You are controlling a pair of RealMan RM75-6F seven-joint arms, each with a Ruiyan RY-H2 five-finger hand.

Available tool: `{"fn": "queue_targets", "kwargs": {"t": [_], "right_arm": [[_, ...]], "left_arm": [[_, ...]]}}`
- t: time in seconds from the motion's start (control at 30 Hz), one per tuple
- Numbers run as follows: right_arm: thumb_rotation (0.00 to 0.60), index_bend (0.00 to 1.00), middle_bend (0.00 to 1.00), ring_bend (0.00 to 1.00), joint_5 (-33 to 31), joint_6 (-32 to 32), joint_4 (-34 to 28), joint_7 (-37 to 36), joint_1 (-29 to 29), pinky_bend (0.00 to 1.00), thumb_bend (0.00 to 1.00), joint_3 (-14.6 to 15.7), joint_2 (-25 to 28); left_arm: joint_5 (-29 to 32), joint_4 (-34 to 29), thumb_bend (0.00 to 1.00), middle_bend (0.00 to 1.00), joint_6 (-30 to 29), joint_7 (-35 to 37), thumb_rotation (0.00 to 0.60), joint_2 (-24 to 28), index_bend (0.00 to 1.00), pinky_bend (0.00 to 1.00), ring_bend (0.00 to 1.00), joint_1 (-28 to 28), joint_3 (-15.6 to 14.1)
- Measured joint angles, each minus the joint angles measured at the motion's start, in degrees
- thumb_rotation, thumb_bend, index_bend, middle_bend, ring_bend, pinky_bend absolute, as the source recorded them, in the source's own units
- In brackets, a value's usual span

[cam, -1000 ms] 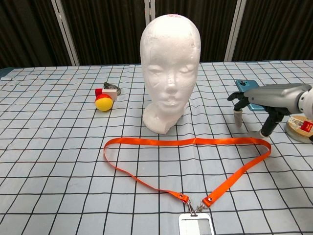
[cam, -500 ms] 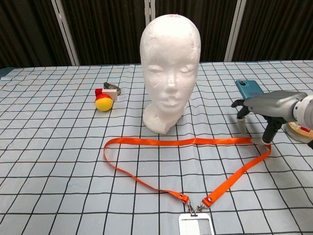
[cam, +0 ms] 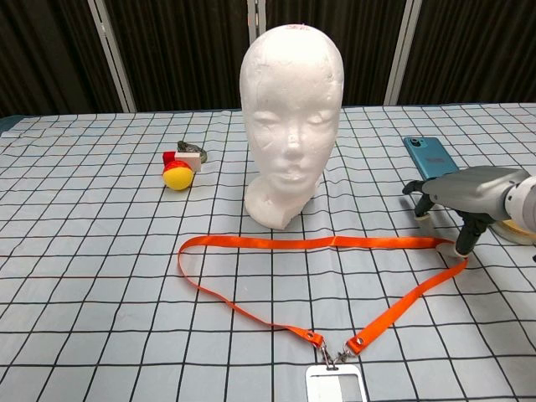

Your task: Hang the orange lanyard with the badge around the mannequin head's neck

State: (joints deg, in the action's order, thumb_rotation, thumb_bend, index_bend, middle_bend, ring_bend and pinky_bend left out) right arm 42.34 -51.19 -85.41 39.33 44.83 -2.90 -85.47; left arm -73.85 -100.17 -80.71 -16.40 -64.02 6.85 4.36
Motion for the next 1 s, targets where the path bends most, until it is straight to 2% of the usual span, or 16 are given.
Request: {"fn": "queue_targets", "kwargs": {"t": [0.13,0.37,0.5,0.63,0.8,1.0], "right_arm": [[0.6,0.64,0.01,0.0,1.12,0.02,0.74,-1.03,-0.18,0.0,0.42,0.33,-0.17],[0.6,0.69,0.05,0.0,5.04,-0.27,0.57,-3.98,-0.93,0.0,0.43,0.59,0.42],[0.6,0.7,0.06,0.0,7.9,-0.51,-1.01,-6.89,-1.77,0.0,0.43,0.63,1.97],[0.6,0.7,0.06,0.0,10.9,-0.67,-3.37,-9.9,-2.74,0.0,0.45,0.77,4.24],[0.6,0.7,0.06,0.0,13.57,-0.87,-5.52,-11.45,-3.36,0.0,0.45,0.91,5.98],[0.6,0.7,0.06,0.0,14.5,-0.93,-7.44,-11.59,-3.23,0.0,0.46,0.61,6.96]], "left_arm": [[0.19,0.13,0.0,0.0,0.2,-0.13,0.6,-0.16,0.0,0.0,0.0,0.1,-0.05],[-0.12,0.63,0.0,0.0,1.5,0.48,0.6,-0.92,0.01,0.0,0.0,0.96,-0.09],[-0.9,0.6,0.04,0.0,3.58,1.45,0.6,-1.57,0.11,0.0,0.0,2.82,0.47],[-0.44,-0.73,0.19,0.0,8.42,0.64,0.6,-2.41,0.23,0.0,0.0,6.92,1.94],[3.98,-2.2,0.24,0.0,15.37,-2.58,0.6,-5.15,0.26,0.0,0.0,13.27,4.87],[11.87,-0.36,0.29,0.0,22.61,-5.96,0.6,-11.92,0.29,0.0,0.0,21.7,8.16]]}}
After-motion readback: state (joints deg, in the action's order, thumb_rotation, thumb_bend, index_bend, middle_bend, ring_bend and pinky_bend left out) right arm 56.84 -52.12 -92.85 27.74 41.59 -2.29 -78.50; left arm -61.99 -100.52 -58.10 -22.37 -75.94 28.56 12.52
